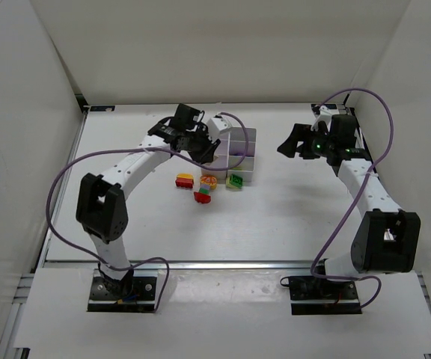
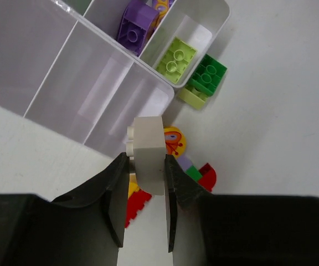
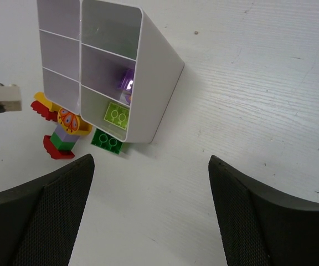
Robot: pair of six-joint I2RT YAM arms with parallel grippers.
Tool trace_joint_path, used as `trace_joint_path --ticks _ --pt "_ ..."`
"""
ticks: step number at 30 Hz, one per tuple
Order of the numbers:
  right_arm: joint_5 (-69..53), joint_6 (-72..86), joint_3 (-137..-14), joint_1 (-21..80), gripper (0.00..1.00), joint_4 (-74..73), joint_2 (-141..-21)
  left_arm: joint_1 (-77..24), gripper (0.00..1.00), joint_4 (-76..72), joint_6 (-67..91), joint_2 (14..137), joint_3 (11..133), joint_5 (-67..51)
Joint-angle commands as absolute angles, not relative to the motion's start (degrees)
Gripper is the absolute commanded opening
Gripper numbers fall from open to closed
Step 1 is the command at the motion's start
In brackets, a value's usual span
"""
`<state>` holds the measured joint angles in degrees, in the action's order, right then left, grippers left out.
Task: Sort the legos into containers by color
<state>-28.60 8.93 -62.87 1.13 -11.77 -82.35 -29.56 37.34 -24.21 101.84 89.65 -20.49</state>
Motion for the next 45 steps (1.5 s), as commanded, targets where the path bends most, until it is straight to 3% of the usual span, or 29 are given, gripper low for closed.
trace_joint_path --ticks 1,10,20,22,27,29,38,45 --pt "-28.48 9.05 -62.58 0.88 0.87 -9.67 -79.37 -30.23 0.15 37.18 -32.6 104.04 94.12 -22.77" --pt "-27.51 8.96 -61.44 0.97 0.88 -9.76 -78.57 -30.41 0.12 37.0 -38.75 109.16 97.82 -22.41" --pt "-27.33 8.7 -62.05 0.53 0.88 -9.58 -79.54 -30.85 0.23 36.74 -40.78 110.21 96.24 -21.71" --pt "-27.33 8.79 -62.31 0.53 0.88 -9.4 -79.98 -30.94 0.27 36.48 -40.69 110.48 96.33 -21.53" --pt "-27.42 8.7 -62.84 0.53 0.88 -9.49 -80.68 -30.94 0.55 35.78 -40.26 110.22 95.89 -21.45" --pt "-27.51 8.53 -62.93 0.44 0.88 -9.4 -80.77 -31.03 0.57 34.64 -39.73 109.78 95.36 -21.01" --pt "-27.86 8.44 -62.75 0.44 0.88 -8.97 -80.6 -28.41 0.59 25.4 -24.2 100.39 90.53 -11.43" --pt "-31.46 7.29 -62.49 0.53 0.88 -8.35 -80.42 -18.04 0.63 39.08 -12.12 91.5 85.53 -13.97"
